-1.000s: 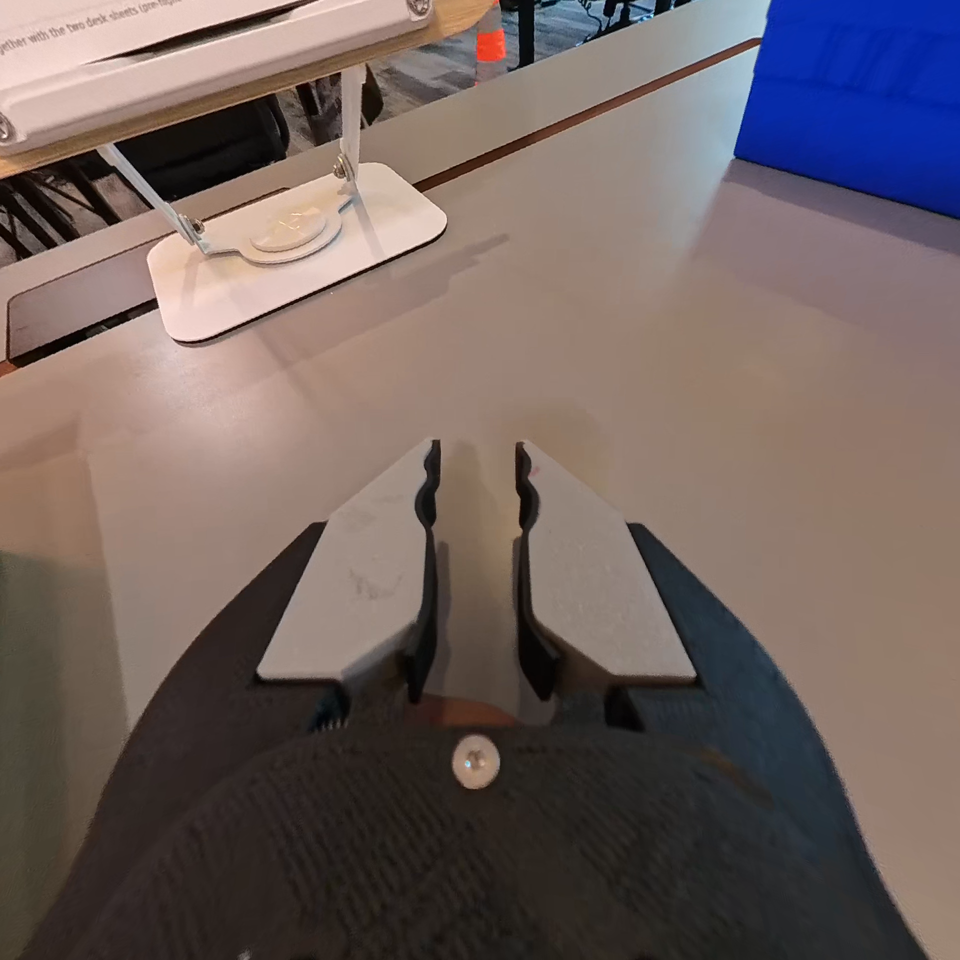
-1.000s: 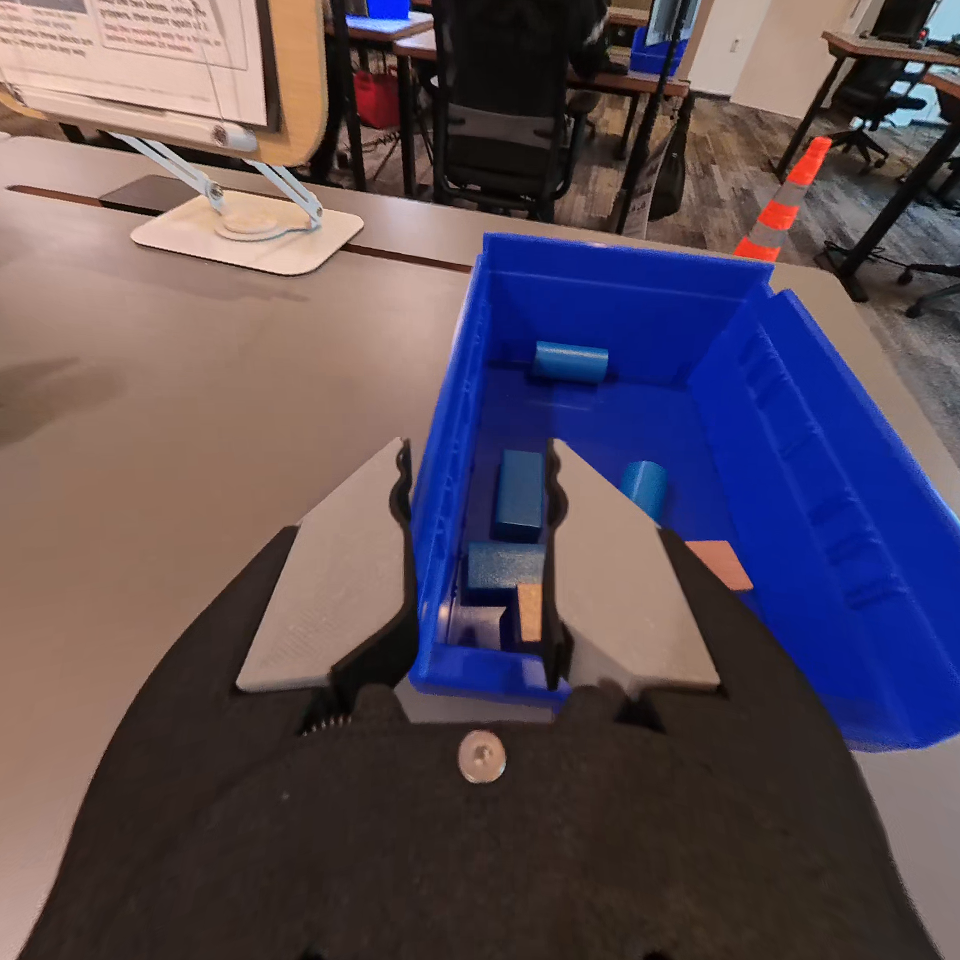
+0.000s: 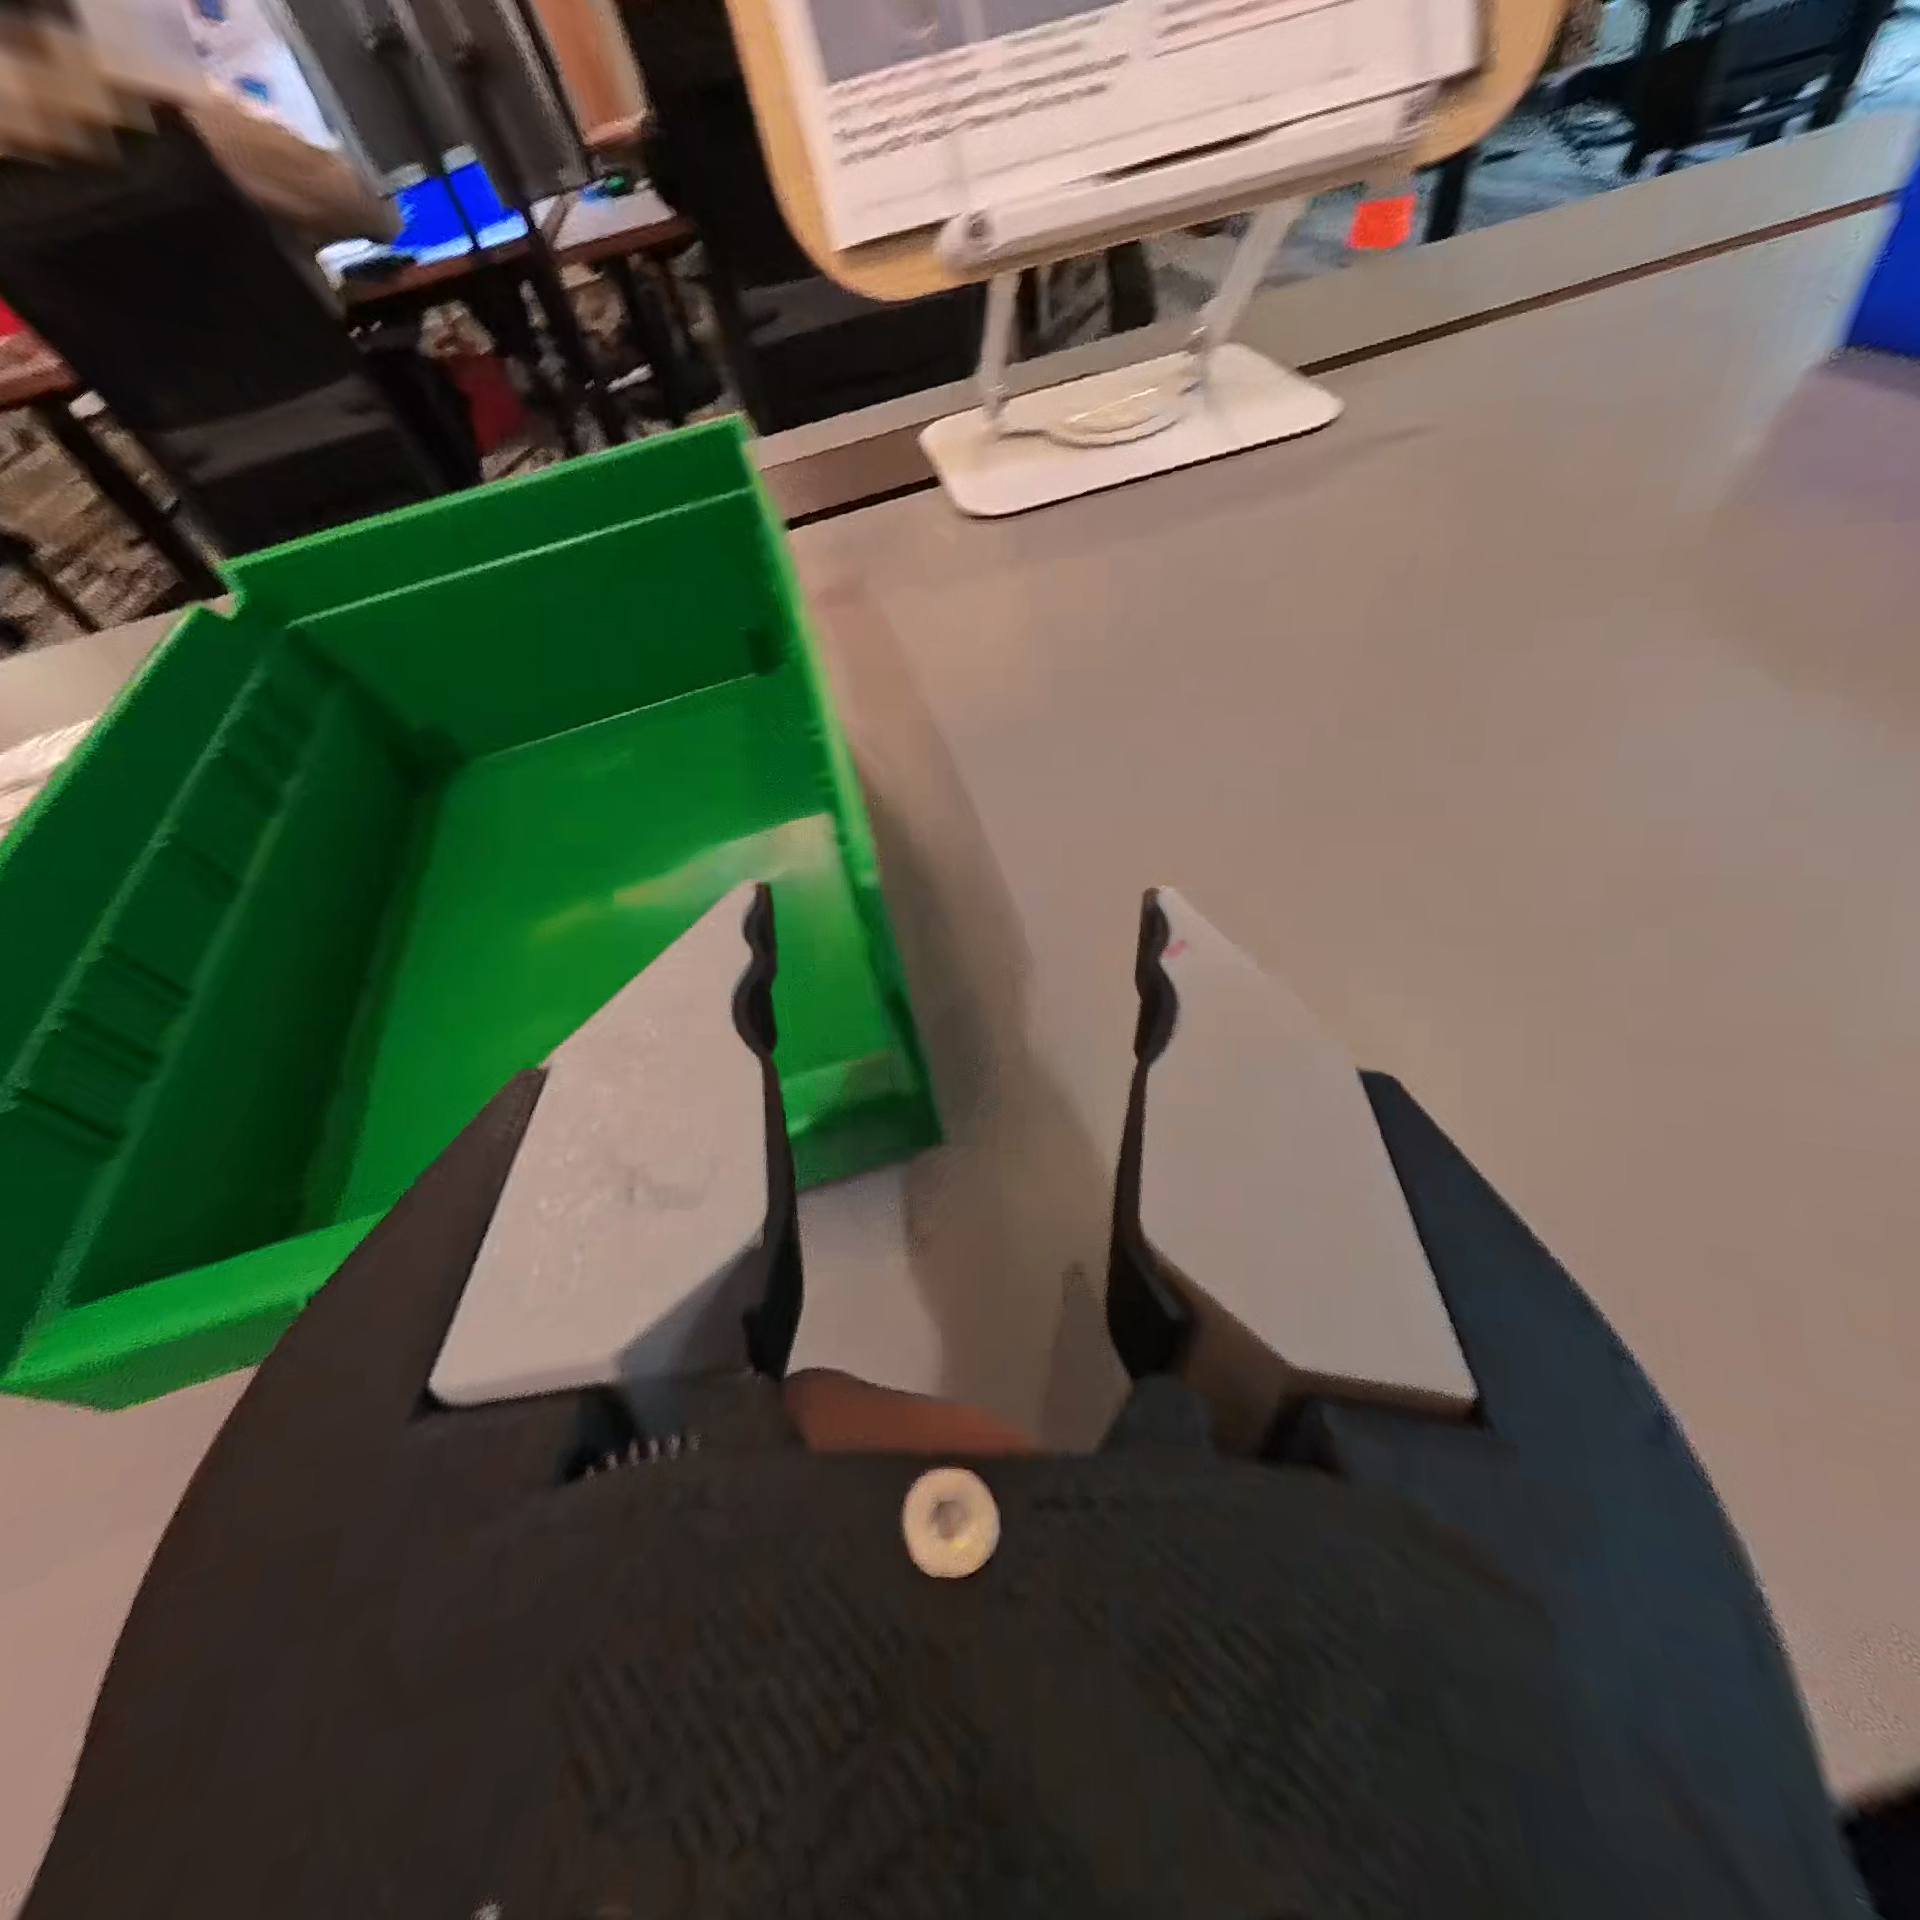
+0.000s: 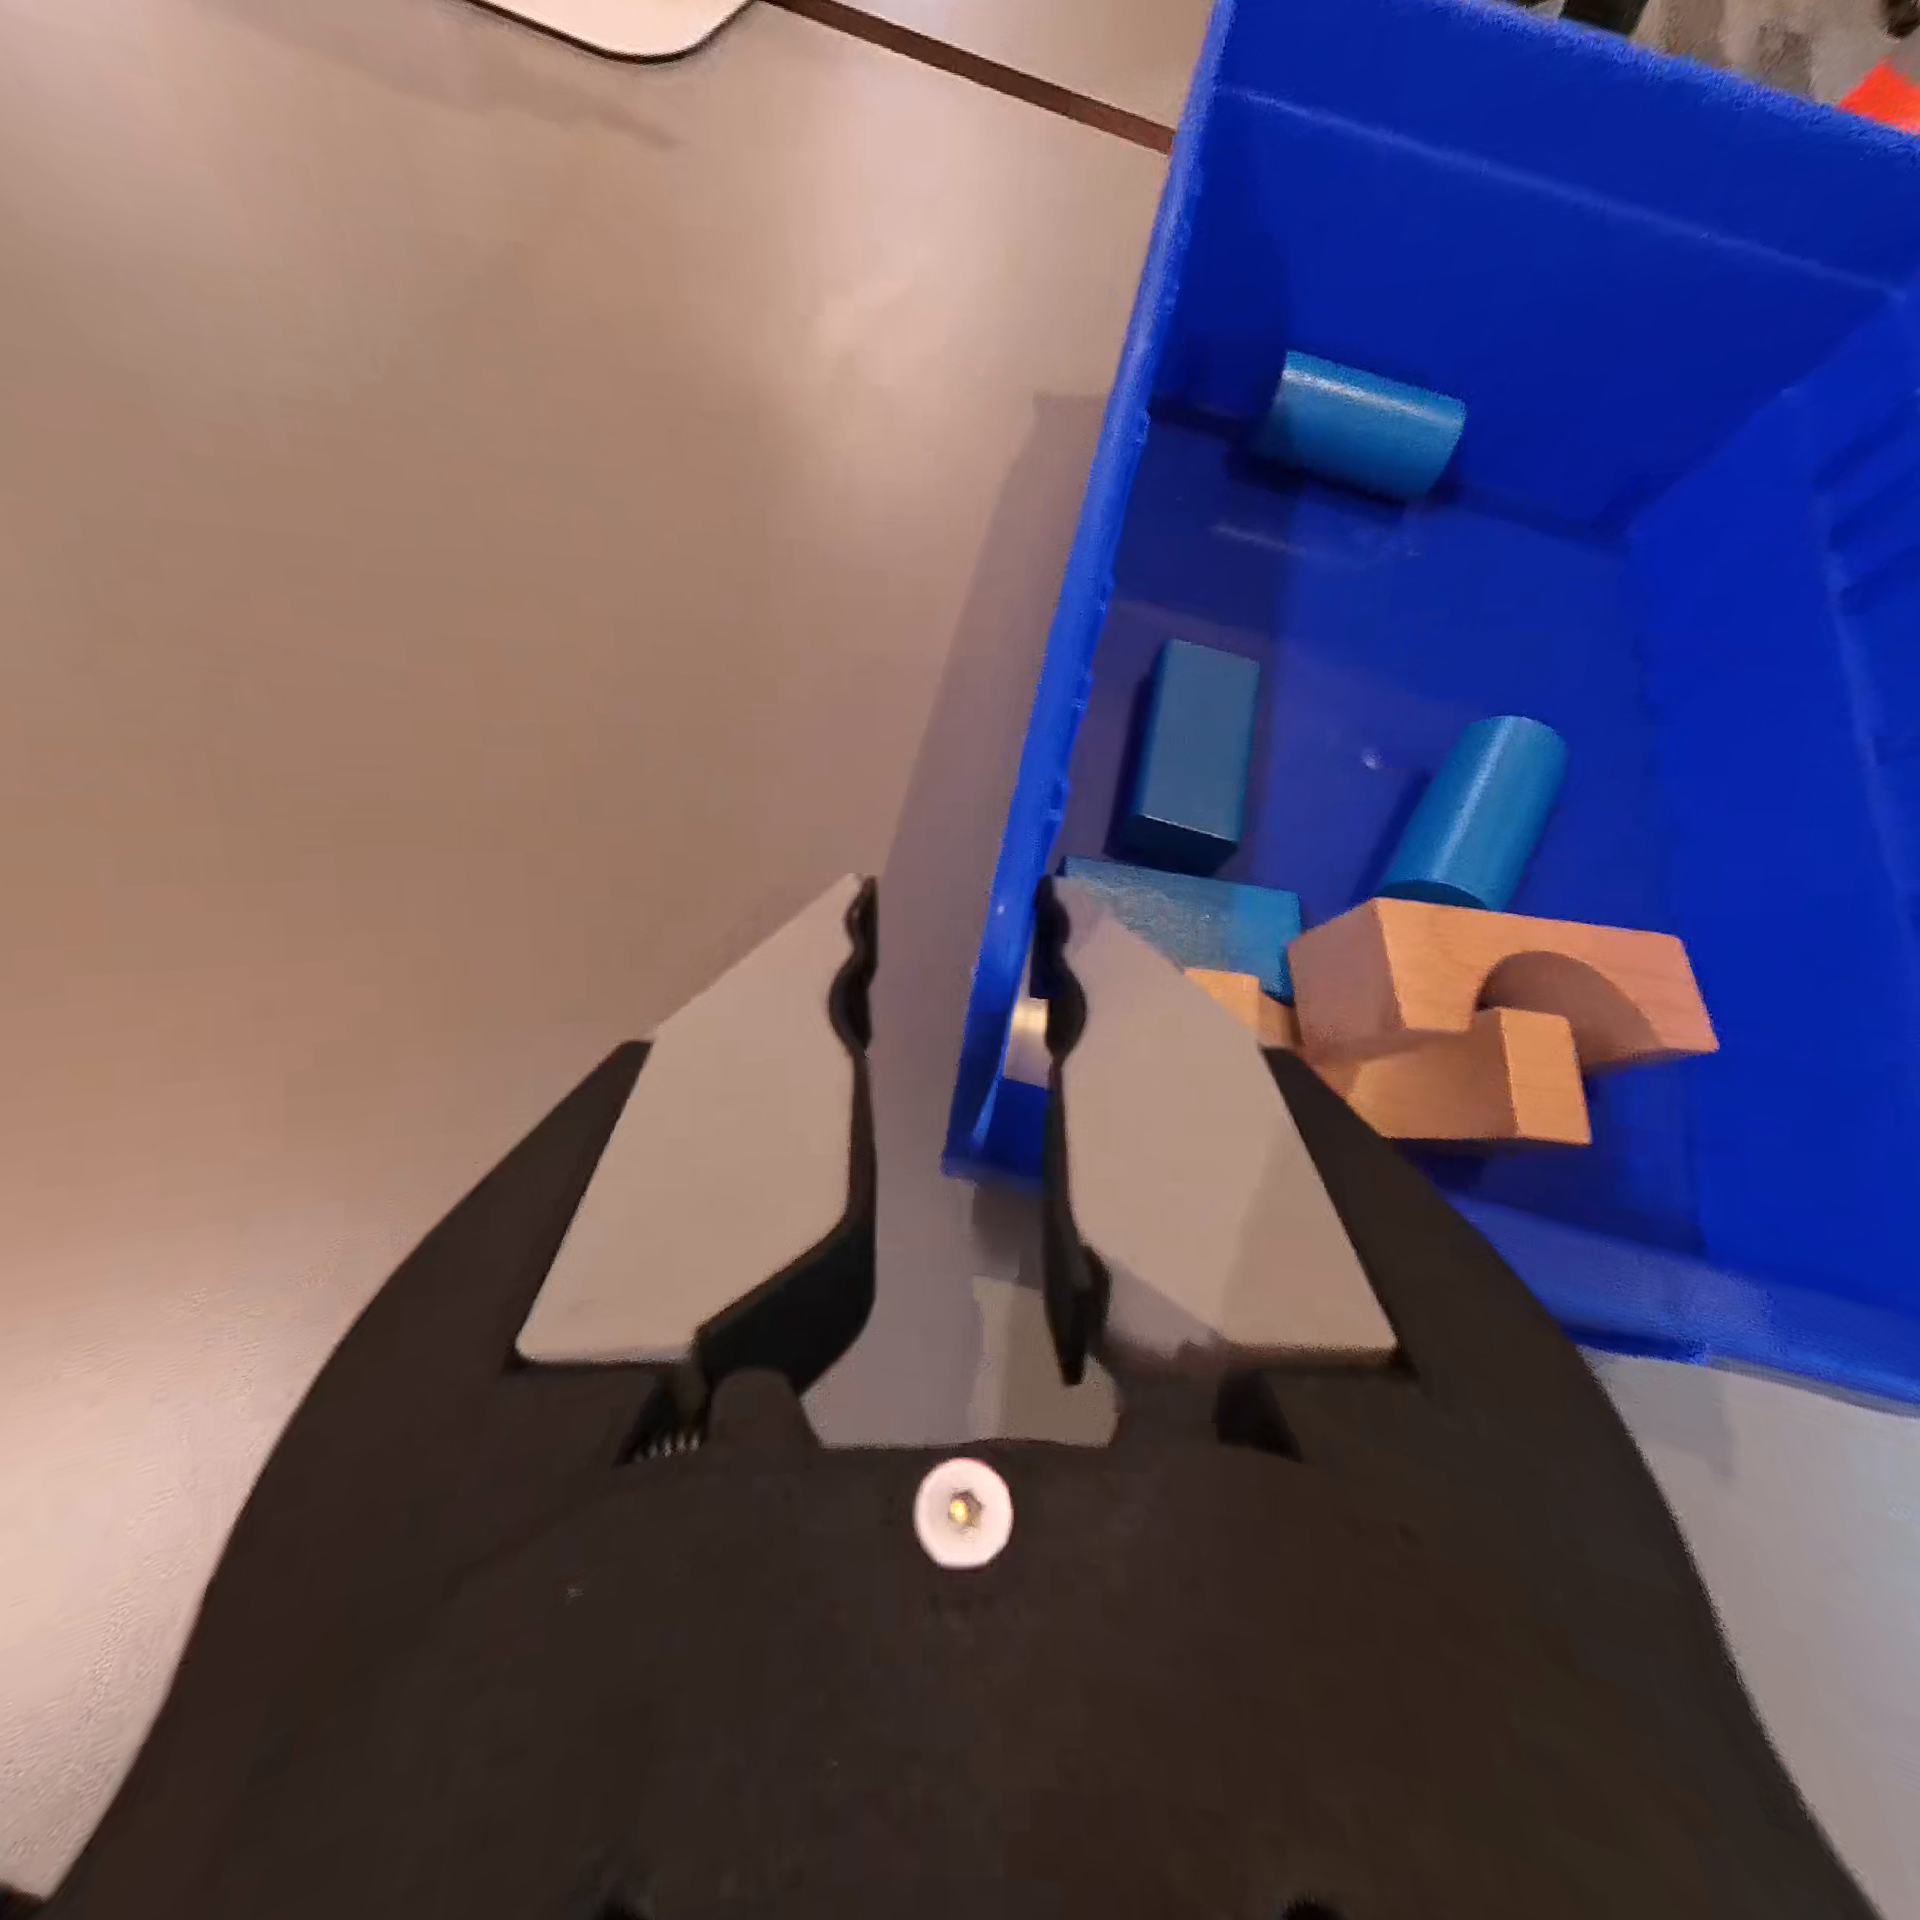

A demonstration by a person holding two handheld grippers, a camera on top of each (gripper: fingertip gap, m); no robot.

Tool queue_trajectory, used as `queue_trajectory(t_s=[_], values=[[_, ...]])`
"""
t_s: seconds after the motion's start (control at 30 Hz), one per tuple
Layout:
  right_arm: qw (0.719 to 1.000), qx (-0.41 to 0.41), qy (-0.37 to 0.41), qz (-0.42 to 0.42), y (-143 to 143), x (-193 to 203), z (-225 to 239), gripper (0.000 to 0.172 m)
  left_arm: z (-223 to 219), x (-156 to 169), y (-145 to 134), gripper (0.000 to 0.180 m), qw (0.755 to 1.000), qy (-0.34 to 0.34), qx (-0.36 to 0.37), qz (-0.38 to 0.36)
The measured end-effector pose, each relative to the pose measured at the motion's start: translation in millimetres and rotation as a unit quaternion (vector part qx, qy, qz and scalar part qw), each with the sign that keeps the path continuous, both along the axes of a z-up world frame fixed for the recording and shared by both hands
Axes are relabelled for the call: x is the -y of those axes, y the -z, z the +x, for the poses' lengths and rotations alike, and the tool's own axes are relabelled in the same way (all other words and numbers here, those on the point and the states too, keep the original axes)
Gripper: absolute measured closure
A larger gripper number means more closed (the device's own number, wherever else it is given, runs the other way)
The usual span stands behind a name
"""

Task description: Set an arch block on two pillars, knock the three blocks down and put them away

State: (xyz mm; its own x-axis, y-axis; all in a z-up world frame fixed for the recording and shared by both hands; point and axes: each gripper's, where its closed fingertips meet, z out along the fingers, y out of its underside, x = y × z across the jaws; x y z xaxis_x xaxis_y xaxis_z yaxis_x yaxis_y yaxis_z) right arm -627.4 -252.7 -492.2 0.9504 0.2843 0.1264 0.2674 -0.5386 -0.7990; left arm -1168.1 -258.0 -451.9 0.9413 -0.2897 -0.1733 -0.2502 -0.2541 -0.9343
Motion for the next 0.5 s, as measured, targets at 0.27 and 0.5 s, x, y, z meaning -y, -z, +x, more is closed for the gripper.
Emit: queue_trajectory(t_s=[0.27,0.5], values=[[0.999,0.004,0.033,0.027,-1.5,-10.0,6.2,0.164,-21.8,-56.8,27.0,0.144,0.994,-0.061,-0.074,-0.042],[0.998,0.052,0.018,0.028,-4.5,-5.6,-37.0,0.167,-32.1,-44.7,1.0,0.178,0.998,-0.052,-0.046,0.005]])
